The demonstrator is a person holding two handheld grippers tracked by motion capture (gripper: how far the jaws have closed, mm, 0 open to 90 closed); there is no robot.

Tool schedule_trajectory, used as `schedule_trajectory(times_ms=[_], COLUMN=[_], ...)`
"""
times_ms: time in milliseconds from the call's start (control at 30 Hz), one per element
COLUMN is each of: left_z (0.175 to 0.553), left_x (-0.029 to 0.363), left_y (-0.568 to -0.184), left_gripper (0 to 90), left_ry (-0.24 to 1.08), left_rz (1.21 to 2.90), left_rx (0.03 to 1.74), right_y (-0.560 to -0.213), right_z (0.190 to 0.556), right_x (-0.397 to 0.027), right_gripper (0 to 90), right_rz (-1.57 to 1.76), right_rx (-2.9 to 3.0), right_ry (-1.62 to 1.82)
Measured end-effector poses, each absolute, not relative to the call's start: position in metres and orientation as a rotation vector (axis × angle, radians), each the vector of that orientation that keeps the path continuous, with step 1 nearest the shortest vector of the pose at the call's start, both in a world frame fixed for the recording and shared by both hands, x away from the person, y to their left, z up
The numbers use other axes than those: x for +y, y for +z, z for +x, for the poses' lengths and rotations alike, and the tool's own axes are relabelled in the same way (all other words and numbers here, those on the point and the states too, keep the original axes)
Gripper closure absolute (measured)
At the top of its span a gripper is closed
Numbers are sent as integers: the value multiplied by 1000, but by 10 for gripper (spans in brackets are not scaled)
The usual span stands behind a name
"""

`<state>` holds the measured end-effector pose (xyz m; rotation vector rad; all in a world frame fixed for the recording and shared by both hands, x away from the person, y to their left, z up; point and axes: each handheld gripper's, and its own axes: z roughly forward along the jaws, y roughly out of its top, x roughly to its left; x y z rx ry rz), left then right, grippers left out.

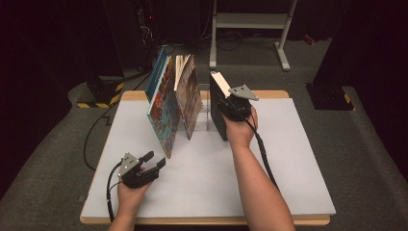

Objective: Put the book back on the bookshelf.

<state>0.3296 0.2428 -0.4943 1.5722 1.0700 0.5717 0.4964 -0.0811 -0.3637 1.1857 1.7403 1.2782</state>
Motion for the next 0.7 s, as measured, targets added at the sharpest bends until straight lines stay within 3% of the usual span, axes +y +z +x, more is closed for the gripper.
schedule_trajectory(times_ms=[700], left_z=[330], left_x=[241], left_y=[-495], left_gripper=[381], left_ry=[570], left_rz=[1573], left_rx=[1066], right_y=[-369], right_z=[529], right_x=[-65], right_gripper=[537], right_rz=[1207], right_rx=[1717], right_ry=[1242])
